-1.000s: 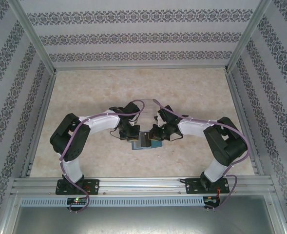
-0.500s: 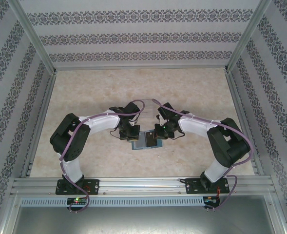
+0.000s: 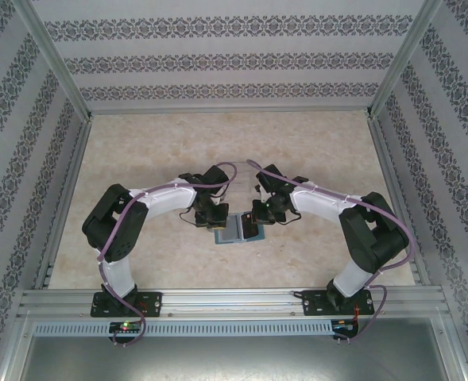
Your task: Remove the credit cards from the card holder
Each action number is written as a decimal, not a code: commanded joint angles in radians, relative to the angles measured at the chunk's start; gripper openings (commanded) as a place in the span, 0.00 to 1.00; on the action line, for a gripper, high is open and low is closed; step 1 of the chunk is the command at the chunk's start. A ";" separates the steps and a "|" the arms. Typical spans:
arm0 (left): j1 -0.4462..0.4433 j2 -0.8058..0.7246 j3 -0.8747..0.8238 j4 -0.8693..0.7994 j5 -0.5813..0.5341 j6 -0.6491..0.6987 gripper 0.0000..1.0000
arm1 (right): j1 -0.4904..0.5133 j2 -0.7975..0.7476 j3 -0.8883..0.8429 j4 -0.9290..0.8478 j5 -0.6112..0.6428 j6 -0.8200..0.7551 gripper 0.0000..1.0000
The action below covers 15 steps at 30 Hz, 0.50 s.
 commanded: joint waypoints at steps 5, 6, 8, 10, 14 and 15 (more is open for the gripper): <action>-0.009 0.052 -0.012 -0.038 -0.049 0.014 0.03 | 0.026 -0.008 0.011 0.019 -0.068 0.050 0.15; -0.009 0.051 -0.012 -0.037 -0.050 0.015 0.03 | 0.030 -0.010 0.012 0.019 -0.071 0.054 0.15; -0.009 0.052 -0.011 -0.037 -0.050 0.014 0.03 | 0.035 -0.020 0.014 0.020 -0.077 0.065 0.17; -0.009 0.051 -0.010 -0.037 -0.048 0.015 0.03 | 0.037 -0.032 0.011 0.025 -0.088 0.076 0.18; -0.009 0.052 -0.008 -0.039 -0.049 0.017 0.03 | 0.043 -0.059 0.002 0.025 -0.096 0.092 0.19; -0.009 0.052 -0.006 -0.040 -0.049 0.017 0.03 | 0.042 -0.066 -0.001 0.024 -0.097 0.095 0.20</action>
